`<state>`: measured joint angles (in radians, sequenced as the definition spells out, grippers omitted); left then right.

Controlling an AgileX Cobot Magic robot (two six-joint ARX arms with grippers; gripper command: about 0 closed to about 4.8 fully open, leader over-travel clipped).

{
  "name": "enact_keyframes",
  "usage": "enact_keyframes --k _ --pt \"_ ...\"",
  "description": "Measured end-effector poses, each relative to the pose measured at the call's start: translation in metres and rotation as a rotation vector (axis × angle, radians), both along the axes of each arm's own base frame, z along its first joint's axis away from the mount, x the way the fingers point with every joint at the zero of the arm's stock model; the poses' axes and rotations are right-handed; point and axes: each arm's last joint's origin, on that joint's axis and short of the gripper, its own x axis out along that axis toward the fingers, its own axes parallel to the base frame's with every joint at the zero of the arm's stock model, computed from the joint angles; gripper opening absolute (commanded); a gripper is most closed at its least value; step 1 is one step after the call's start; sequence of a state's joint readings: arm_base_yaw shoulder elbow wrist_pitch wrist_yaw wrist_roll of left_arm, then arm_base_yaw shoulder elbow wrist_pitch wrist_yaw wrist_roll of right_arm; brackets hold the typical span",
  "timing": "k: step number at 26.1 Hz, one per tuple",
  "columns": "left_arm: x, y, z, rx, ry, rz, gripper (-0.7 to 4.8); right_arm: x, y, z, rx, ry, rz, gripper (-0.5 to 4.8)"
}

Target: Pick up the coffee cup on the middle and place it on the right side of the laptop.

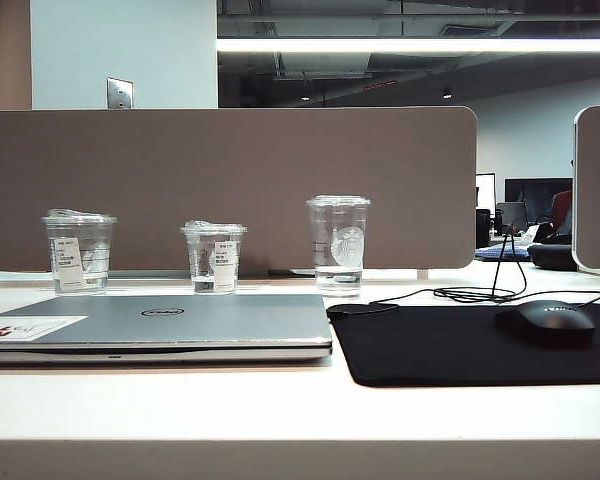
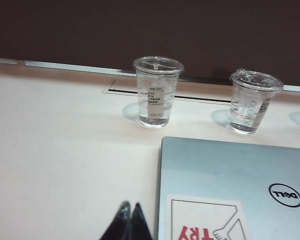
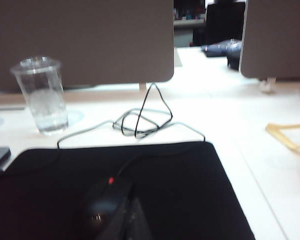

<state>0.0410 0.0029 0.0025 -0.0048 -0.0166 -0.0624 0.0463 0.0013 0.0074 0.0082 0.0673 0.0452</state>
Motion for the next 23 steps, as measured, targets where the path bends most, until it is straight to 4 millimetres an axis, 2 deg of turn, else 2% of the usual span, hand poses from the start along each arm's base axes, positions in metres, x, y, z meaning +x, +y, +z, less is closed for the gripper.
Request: enact_keyframes --k 14,16,17,18,21,23 --pt "-0.001 -0.001 0.001 -0.019 0.026 -0.034 -0.06 0.000 0.001 -0.004 0.002 0.044 0.042 -0.06" --pt "-0.005 -0.001 0.022 -0.017 -0.029 -0.033 -0.06 -0.001 0.001 0.000 0.028 0.034 0.042 -0.06" --pt "-0.009 -0.001 0.042 -0.014 -0.091 -0.022 -0.06 -0.003 0.001 0.012 0.070 -0.006 0.043 -0.06" --pt "-0.011 -0.001 0.053 -0.014 -0.110 -0.015 -0.06 -0.005 0.001 0.022 0.090 -0.049 0.045 -0.06" --pt "-0.008 -0.001 0.098 -0.013 -0.101 -0.026 -0.06 -0.012 0.001 0.070 0.108 -0.151 0.051 -0.05" --pt "-0.002 -0.002 0.117 -0.016 -0.077 -0.056 -0.06 -0.010 0.001 0.089 0.108 -0.148 0.051 -0.06"
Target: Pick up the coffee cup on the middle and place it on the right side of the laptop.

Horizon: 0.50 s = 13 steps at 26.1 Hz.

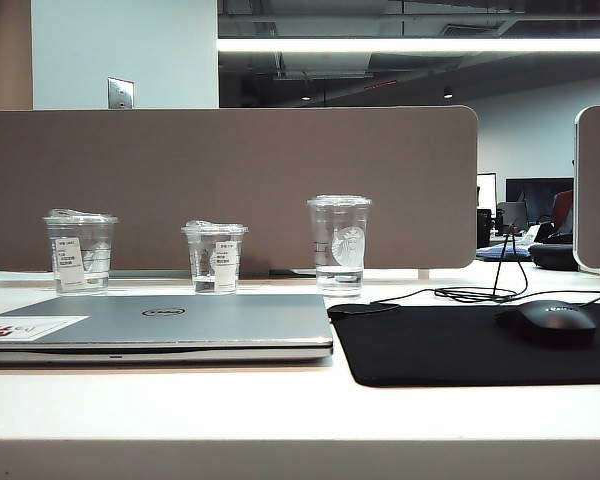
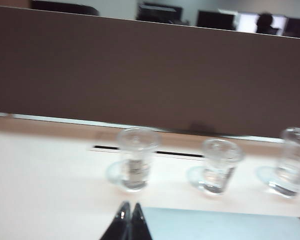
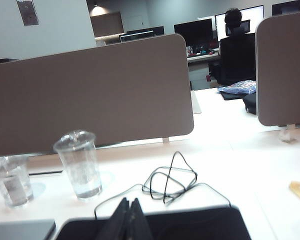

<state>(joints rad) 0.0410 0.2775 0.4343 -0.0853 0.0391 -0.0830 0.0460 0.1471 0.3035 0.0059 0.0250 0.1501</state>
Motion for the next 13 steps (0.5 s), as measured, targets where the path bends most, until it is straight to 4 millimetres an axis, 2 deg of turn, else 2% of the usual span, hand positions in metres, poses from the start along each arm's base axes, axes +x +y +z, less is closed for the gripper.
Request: enact_keyframes --k 3,6,9,13 --pt "0.014 -0.002 0.028 0.003 0.027 -0.083 -0.06 0.005 0.001 0.030 -0.017 0.021 0.014 -0.06" --pt "0.026 -0.003 0.042 0.004 0.046 -0.138 -0.06 0.018 0.003 0.057 -0.080 0.046 0.058 -0.06" --pt "0.038 -0.005 0.049 0.003 0.080 -0.156 -0.06 0.036 0.005 0.081 -0.137 0.094 0.100 -0.06" --pt "0.054 -0.010 0.050 0.018 0.125 -0.190 -0.06 0.060 0.007 0.101 -0.150 0.225 0.135 -0.05"
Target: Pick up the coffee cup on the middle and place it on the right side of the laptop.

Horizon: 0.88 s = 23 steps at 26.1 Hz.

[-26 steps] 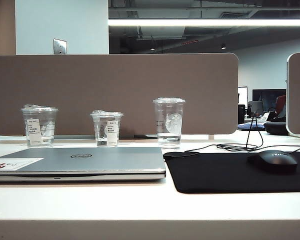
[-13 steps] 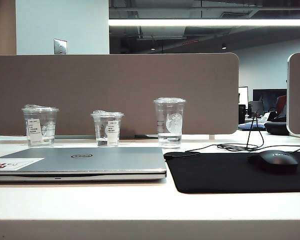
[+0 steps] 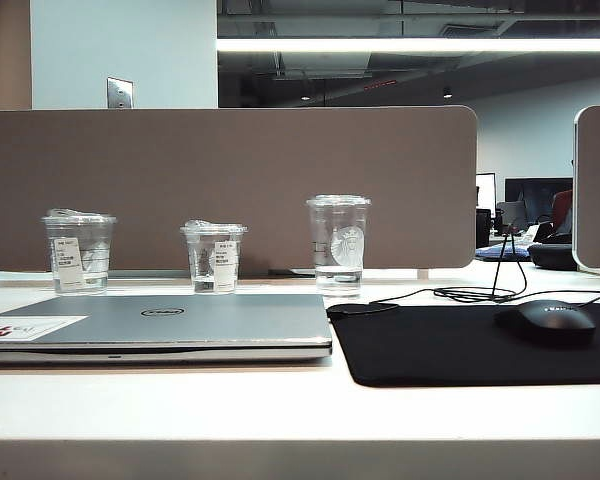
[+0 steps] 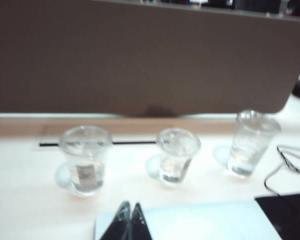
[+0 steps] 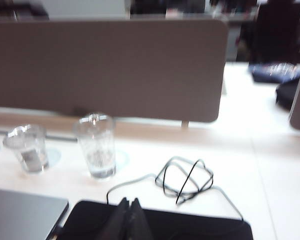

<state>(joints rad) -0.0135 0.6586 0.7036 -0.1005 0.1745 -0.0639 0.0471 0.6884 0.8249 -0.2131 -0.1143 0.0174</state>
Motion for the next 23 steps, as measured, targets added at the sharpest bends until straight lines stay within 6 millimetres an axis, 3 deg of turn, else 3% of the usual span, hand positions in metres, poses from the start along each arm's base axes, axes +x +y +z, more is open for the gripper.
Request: enact_keyframes --k 2,4,8,9,10,11,12,13,19,23 --pt "0.010 -0.003 -0.002 0.004 0.036 -0.021 -0.06 0.013 0.001 0.008 -0.005 0.061 0.014 -0.06" --pt "0.033 -0.018 -0.008 0.014 0.115 -0.093 -0.06 0.031 0.006 0.008 -0.053 0.167 0.064 -0.06" --pt "0.064 -0.037 -0.023 0.083 0.145 -0.164 -0.06 0.045 0.020 0.002 -0.152 0.172 0.155 -0.06" --pt "0.070 -0.041 -0.025 0.094 0.144 -0.174 0.56 0.048 0.022 -0.001 -0.157 0.187 0.166 -0.06" --pt "0.078 -0.045 -0.028 0.111 0.158 -0.190 1.59 0.052 0.027 -0.005 -0.159 0.215 0.186 -0.06" --pt "0.082 -0.046 -0.030 0.117 0.168 -0.193 3.17 0.054 0.030 -0.008 -0.162 0.229 0.202 -0.05" --pt "0.087 -0.047 -0.031 0.121 0.168 -0.194 4.18 0.056 0.033 -0.010 -0.164 0.241 0.214 -0.05" --pt "0.091 -0.049 -0.032 0.124 0.170 -0.202 4.79 0.058 0.034 -0.012 -0.166 0.250 0.220 -0.05" --pt "0.120 -0.063 -0.048 0.129 0.105 -0.240 4.79 0.073 0.039 -0.022 -0.167 0.285 0.240 -0.05" --pt "0.137 -0.066 -0.059 0.127 0.087 -0.230 4.79 0.082 0.043 -0.017 -0.160 0.210 0.251 -0.05"
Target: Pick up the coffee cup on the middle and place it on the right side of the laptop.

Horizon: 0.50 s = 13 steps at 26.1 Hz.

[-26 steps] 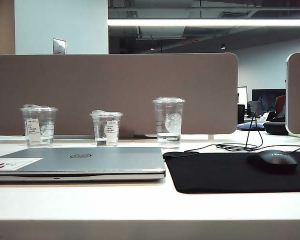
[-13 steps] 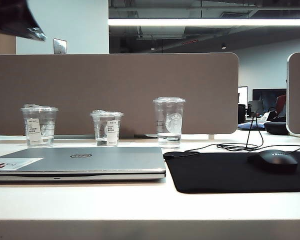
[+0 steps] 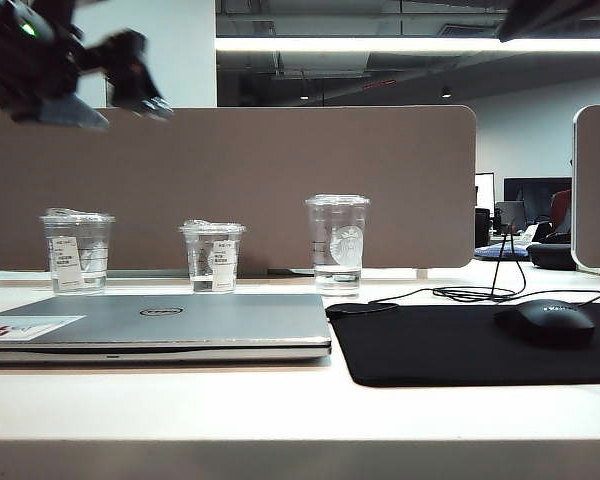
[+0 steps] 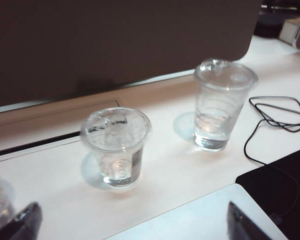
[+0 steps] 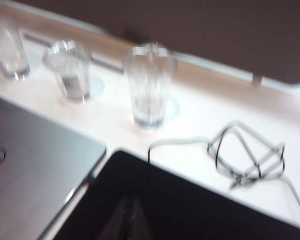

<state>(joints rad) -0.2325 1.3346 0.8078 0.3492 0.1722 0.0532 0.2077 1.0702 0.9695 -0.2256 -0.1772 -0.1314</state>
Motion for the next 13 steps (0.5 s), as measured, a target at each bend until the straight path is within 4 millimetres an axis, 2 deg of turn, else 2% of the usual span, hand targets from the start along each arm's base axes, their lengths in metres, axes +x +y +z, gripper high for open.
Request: enact_keyframes --k 4,6,10,11,13 --pt "0.028 -0.006 -0.029 0.023 0.087 0.017 4.79 0.012 0.003 0.000 0.008 -0.036 0.000 -0.05" --pt "0.057 -0.012 -0.052 0.045 0.150 0.039 4.79 0.021 0.004 -0.005 0.006 -0.021 -0.001 -0.06" --pt "0.093 -0.021 -0.068 0.047 0.146 0.061 4.79 0.032 0.007 -0.017 -0.003 0.022 -0.002 -0.05" --pt "0.110 -0.025 -0.076 0.037 0.160 0.066 4.79 0.035 0.007 -0.020 -0.006 0.032 -0.003 -0.06" --pt "0.128 -0.029 -0.084 0.024 0.174 0.080 4.79 0.038 0.008 -0.024 -0.009 0.045 -0.005 -0.06"
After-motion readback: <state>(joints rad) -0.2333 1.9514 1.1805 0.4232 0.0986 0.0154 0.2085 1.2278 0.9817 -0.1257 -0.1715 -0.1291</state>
